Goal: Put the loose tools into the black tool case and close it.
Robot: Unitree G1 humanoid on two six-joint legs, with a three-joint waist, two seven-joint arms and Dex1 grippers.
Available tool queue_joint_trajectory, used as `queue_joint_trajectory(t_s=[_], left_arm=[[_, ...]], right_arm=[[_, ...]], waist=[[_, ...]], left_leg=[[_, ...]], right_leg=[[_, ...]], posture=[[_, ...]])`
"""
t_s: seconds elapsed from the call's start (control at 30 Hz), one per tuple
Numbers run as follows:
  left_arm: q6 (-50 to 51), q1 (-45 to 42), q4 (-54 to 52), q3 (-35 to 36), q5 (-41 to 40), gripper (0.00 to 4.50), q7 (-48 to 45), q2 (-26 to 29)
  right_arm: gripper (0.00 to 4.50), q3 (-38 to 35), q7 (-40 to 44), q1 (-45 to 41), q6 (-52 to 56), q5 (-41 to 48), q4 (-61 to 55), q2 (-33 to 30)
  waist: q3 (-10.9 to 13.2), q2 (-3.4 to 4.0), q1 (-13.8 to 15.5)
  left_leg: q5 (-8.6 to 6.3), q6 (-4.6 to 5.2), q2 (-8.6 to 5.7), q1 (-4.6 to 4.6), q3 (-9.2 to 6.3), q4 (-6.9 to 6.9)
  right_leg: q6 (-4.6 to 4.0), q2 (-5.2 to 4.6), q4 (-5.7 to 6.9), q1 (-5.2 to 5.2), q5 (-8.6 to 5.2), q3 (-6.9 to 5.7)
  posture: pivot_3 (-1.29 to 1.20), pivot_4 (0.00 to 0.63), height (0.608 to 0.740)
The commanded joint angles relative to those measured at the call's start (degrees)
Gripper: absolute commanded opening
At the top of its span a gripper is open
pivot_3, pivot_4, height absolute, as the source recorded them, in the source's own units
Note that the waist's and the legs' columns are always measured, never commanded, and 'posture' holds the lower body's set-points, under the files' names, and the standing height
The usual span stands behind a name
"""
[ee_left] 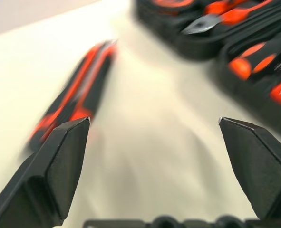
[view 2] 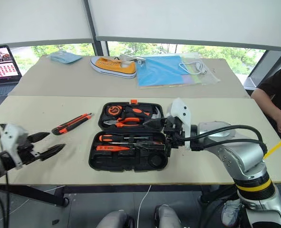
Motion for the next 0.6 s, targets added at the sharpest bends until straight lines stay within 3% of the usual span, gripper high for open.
queue_joint_trajectory(t_s=[0.03, 0.27, 0.4, 0.5, 0.6], left_arm=[[-2.9, -4.2, 4.9, -2.3, 2.2, 4.46, -1.2, 4.6], [-10.8, -29.8, 30.6, -18.7, 11.2, 4.46, -8.0, 9.8], [-15.7, -42.4, 44.6, -27.0, 17.0, 4.46, -12.0, 8.1], [-18.9, -53.8, 61.0, -35.4, 26.3, 4.46, -8.9, 3.7], [-20.2, -58.4, 69.7, -38.5, 29.9, 4.46, -9.4, 1.5]], right_arm=[[4.50, 0.0, 2.0, -2.2, -2.3, -1.3, 0.2, 0.6], [4.50, -0.6, 1.5, -1.6, -1.8, -2.5, -0.8, 1.2], [4.50, -1.5, 0.3, 0.0, -0.8, -1.9, -3.3, 0.8], [4.50, -3.7, -1.7, 3.4, 1.1, 0.0, -8.8, -0.5], [4.50, -5.0, -3.4, 5.0, 2.3, 1.0, -11.3, -0.9]], waist=[[0.0, 0.01, 0.1], [0.0, -0.02, 0.5], [0.0, -0.04, 0.3], [0.0, -0.04, 0.1], [0.0, -0.07, -0.3]], left_leg=[[-0.01, -0.01, -0.01, 0.01, 0.00, 0.00], [0.06, -0.15, -0.01, 0.02, 0.03, 0.00], [0.19, 0.07, 0.01, -0.01, 0.06, 0.00], [0.32, 0.31, -0.01, -0.10, 0.07, -0.01], [0.34, 0.33, -0.02, -0.44, 0.07, 0.01]], right_leg=[[0.01, -0.01, 0.01, 0.00, 0.00, 0.00], [0.13, 0.00, 0.05, 0.02, -0.04, -0.07], [-0.01, 0.09, 0.07, -0.02, 0.05, -0.11], [-0.04, 0.20, 0.10, -0.08, 0.04, -0.19], [-0.04, 0.24, 0.12, -0.17, 0.06, -0.63]], posture=[[0.00, 0.150, 0.718], [0.00, 0.150, 0.718], [0.00, 0.150, 0.718], [0.00, 0.150, 0.718], [0.00, 0.150, 0.718]])
